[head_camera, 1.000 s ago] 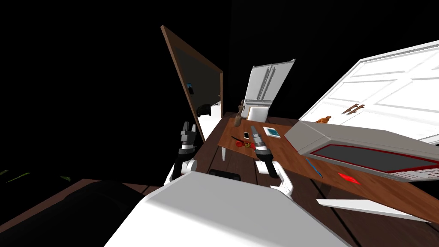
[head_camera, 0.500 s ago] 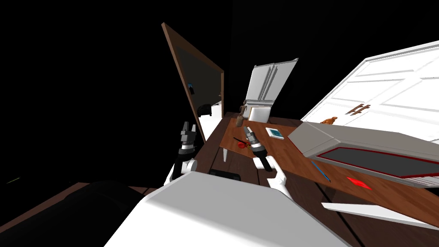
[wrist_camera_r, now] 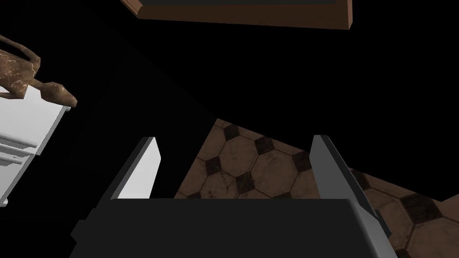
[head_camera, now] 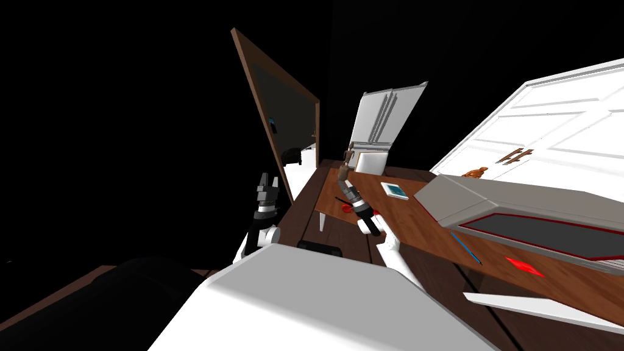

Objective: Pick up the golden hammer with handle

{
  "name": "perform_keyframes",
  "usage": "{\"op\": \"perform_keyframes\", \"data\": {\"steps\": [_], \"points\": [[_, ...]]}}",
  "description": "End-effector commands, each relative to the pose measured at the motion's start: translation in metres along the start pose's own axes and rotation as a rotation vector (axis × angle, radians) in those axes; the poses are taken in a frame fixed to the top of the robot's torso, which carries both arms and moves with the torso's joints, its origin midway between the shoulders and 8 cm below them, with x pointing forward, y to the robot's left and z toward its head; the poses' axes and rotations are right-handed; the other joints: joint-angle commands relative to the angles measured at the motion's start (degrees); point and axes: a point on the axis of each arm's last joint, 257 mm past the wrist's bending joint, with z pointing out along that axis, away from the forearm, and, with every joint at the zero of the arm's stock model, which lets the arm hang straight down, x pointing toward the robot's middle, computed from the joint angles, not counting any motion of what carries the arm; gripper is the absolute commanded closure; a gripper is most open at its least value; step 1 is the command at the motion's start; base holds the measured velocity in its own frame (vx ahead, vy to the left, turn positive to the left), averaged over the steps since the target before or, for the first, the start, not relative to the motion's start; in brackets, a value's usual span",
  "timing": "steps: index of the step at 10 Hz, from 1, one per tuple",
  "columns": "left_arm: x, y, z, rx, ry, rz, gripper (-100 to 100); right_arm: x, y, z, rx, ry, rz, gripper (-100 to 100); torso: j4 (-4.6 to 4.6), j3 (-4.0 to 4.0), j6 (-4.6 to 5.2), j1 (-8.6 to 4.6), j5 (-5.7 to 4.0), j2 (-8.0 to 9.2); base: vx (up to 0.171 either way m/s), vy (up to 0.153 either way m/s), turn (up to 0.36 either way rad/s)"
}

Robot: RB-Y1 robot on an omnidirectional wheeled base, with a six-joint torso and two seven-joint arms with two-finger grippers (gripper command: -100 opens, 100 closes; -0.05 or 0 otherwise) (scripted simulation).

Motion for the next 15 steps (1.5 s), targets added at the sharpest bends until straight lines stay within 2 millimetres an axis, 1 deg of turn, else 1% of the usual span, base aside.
{"op": "perform_keyframes", "data": {"steps": [1,2,3,4,5,6,7,8,9,10,11,12,13,14,15], "points": [[0.000,0.000,0.000,0.000,0.000,0.000,0,0.015,0.002,0.009,-0.041,0.055,-0.065,-100,0.00,0.00,0.00,0.00,0.00,0.00,0.035,0.058,0.006],[0.000,0.000,0.000,0.000,0.000,0.000,0,0.023,-0.004,0.006,-0.029,0.077,-0.075,-100,0.00,0.00,0.00,0.01,0.00,-0.01,0.028,0.052,0.002],[0.000,0.000,0.000,0.000,0.000,0.000,0,0.023,-0.004,0.006,-0.029,0.077,-0.075,-100,0.00,0.01,0.01,-0.02,0.00,0.01,0.010,0.023,-0.003],[0.000,0.000,0.000,0.000,0.000,0.000,0,0.034,-0.002,0.014,-0.069,0.123,-0.134,-100,0.01,0.04,0.01,-0.11,-0.02,0.07,0.018,0.042,0.004],[0.000,0.000,0.000,0.000,0.000,0.000,0,0.041,-0.007,0.011,-0.057,0.141,-0.139,-100,0.02,0.03,0.00,-0.06,-0.01,0.05,0.018,0.045,0.002],[0.000,0.000,0.000,0.000,0.000,0.000,0,0.049,-0.004,0.019,-0.101,0.179,-0.196,-100,0.01,0.03,0.01,-0.05,-0.01,0.06,0.020,0.055,-0.001],[0.000,0.000,0.000,0.000,0.000,0.000,0,0.059,-0.013,0.014,-0.085,0.206,-0.203,-100,0.01,0.03,0.00,-0.01,0.00,0.04,0.028,0.054,0.000],[0.000,0.000,0.000,0.000,0.000,0.000,0,0.067,-0.011,0.020,-0.124,0.245,-0.256,-100,0.00,0.02,0.01,-0.02,0.00,0.03,0.036,0.058,-0.006],[0.000,0.000,0.000,0.000,0.000,0.000,0,0.076,-0.018,0.015,-0.114,0.272,-0.269,-100,0.01,0.00,0.00,0.01,0.00,-0.01,0.024,0.049,0.001],[0.000,0.000,0.000,0.000,0.000,0.000,0,0.077,-0.019,0.015,-0.111,0.274,-0.268,-100,0.00,0.01,0.01,-0.03,-0.01,0.03,0.004,0.023,-0.001],[0.000,0.000,0.000,0.000,0.000,0.000,0,0.086,-0.021,0.019,-0.150,0.323,-0.331,-100,0.02,0.06,0.02,-0.11,-0.02,0.10,0.007,0.037,-0.006],[0.000,0.000,0.000,0.000,0.000,0.000,0,0.093,-0.028,0.014,-0.137,0.343,-0.334,-100,0.03,0.06,0.01,-0.08,-0.02,0.10,0.013,0.039,-0.003],[0.000,0.000,0.000,0.000,0.000,0.000,0,0.101,-0.031,0.017,-0.172,0.389,-0.391,-100,0.02,0.05,0.01,-0.08,-0.02,0.08,0.023,0.050,-0.007],[0.000,0.000,0.000,0.000,0.000,0.000,0,0.109,-0.039,0.011,-0.160,0.414,-0.398,-100,0.01,0.03,0.01,-0.04,-0.01,0.05,0.017,0.048,-0.005],[0.000,0.000,0.000,0.000,0.000,0.000,0,0.113,-0.040,0.016,-0.201,0.453,-0.459,-100,0.01,0.04,0.02,-0.04,-0.01,0.07,0.011,0.052,-0.011]]}}
